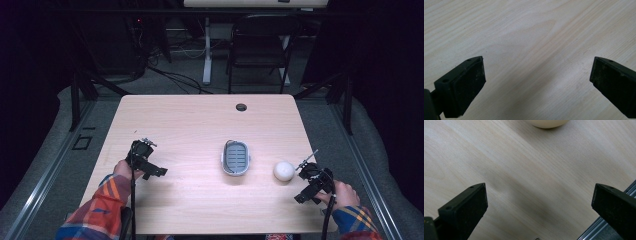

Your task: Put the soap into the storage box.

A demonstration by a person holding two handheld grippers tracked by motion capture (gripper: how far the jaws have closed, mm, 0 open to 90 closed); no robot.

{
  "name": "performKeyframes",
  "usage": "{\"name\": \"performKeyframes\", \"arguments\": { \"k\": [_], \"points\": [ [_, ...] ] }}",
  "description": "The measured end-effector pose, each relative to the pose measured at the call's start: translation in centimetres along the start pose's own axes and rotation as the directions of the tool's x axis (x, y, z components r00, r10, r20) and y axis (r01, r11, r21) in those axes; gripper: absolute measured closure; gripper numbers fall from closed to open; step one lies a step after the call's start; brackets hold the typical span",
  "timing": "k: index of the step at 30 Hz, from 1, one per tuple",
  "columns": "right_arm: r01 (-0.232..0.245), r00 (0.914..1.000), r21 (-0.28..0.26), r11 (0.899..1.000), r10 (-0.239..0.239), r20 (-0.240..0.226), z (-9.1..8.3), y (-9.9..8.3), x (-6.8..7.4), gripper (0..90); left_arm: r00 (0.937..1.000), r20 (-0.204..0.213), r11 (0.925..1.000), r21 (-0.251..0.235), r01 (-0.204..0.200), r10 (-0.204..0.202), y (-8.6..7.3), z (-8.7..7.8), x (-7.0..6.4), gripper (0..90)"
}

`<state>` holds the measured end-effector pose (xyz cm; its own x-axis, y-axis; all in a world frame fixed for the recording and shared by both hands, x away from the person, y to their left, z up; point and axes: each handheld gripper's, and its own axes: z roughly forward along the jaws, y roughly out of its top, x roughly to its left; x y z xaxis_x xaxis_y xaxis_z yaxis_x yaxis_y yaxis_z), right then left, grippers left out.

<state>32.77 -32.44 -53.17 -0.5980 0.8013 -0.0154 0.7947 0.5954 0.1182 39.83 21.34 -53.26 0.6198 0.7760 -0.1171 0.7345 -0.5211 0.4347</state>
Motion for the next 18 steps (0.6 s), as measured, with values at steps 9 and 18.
{"name": "performKeyframes", "arguments": {
  "k": [9,18],
  "points": [
    [0.022,0.9997,0.044,0.999,-0.022,-0.006,-0.1,0.5,0.0,0.0,1.0,0.004,1.0,0.003,0.0,0.0,-0.1,0.0,0.0,0.0],
    [0.033,0.9995,0.059,0.998,-0.033,0.003,-0.7,1.1,-0.1,0.0,1.0,0.002,0.9999,0.008,-0.006,0.006,0.0,0.1,-0.1,0.0]
  ]
}}
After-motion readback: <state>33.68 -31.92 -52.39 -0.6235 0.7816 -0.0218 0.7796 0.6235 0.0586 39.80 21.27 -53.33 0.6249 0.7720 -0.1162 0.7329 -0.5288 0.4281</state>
